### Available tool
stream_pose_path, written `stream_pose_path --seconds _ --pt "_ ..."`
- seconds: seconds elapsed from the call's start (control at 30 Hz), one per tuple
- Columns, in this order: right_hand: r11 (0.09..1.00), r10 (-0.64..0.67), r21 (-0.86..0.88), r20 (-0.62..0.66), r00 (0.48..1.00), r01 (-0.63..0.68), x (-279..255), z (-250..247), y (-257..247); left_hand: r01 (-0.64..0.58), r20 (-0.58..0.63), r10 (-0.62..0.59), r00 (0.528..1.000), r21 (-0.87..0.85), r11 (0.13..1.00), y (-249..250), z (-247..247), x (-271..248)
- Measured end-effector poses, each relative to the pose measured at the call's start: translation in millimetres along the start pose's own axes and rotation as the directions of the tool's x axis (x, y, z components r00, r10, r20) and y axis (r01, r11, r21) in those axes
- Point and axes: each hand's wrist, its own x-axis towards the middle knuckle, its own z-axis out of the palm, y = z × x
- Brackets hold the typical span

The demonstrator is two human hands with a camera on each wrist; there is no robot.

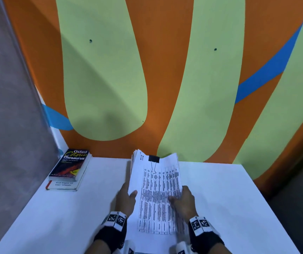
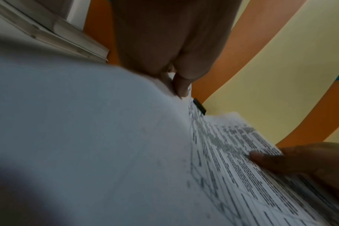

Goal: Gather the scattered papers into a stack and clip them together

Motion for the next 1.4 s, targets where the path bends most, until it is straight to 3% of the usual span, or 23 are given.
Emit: stream_pose_path --seconds 0.17,0.43,0.67,1.0,1.23,1.4 --pt "0.998 0.030 -0.057 0.060 0.998 -0.026 -6.7 -4.2 17.5 0.057 0.077 -0.068 0.995 0.137 0.989 -22.0 -3.2 -0.1" --pt "0.997 -0.018 -0.078 0.053 0.998 0.022 -19.7 -20.4 29.9 0.049 0.085 -0.083 0.993 0.344 0.938 -36.6 -16.0 -8.4" --pt "0.978 -0.108 -0.180 0.011 0.994 0.109 -27.6 -13.3 34.0 -0.045 0.088 0.012 0.996 0.378 0.925 -52.9 -11.3 -5.9" --pt "0.929 -0.042 -0.366 0.011 0.999 0.043 9.0 -11.1 7.5 -0.062 0.149 -0.005 0.989 0.440 0.896 -46.6 1.9 33.4" --pt "0.891 -0.015 -0.454 0.013 1.000 0.019 13.0 -7.4 4.7 -0.063 0.116 -0.010 0.993 0.613 0.788 -46.9 3.8 32.1" --pt "0.858 -0.012 -0.512 0.041 0.999 0.031 8.5 -10.2 2.9 -0.073 0.135 -0.015 0.991 0.623 0.778 -44.2 4.5 29.0"
